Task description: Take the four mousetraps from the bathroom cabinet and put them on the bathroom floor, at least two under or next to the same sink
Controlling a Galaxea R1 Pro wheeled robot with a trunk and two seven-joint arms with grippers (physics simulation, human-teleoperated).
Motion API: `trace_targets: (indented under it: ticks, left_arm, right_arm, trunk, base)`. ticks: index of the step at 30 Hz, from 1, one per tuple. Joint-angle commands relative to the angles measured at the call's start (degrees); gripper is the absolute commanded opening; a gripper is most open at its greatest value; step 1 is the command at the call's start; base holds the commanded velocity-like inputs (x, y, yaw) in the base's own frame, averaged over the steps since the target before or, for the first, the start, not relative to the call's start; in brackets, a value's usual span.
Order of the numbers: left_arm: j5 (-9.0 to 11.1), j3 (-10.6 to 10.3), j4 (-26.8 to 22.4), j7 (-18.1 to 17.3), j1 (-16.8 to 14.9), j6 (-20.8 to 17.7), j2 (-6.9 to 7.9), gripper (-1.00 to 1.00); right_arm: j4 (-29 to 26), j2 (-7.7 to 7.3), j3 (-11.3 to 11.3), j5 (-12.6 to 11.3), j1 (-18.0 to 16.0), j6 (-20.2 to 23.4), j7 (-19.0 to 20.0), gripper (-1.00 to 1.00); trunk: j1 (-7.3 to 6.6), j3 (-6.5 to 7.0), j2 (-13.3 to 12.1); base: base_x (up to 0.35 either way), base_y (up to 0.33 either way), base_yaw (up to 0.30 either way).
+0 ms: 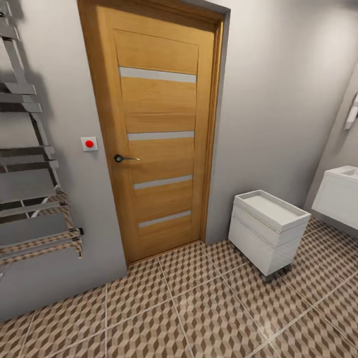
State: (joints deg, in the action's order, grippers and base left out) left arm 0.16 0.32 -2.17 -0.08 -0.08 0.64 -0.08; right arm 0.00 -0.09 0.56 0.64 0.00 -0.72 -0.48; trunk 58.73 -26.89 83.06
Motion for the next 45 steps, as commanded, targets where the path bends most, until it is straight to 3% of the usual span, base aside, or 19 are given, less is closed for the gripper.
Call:
trace_targets:
  ticks: [1,45]
  left_arm:
    - [0.0,0.0,0.0,0.0,0.0,0.1,-0.01,1.0]
    - [0.0,0.0,0.0,0.0,0.0,0.1,-0.01,1.0]
  right_arm:
    - [0.0,0.0,0.1,0.1,0.0,-0.1,0.0,1.0]
    - [0.0,0.0,-0.1,0.0,0.0,-0.2,0.0,1.0]
  trunk:
    - [0.0,-0.04,0.0]
    - [0.0,-0.04,0.0]
  base:
    - [0.0,0.0,0.269]
    - [0.0,0.0,0.271]
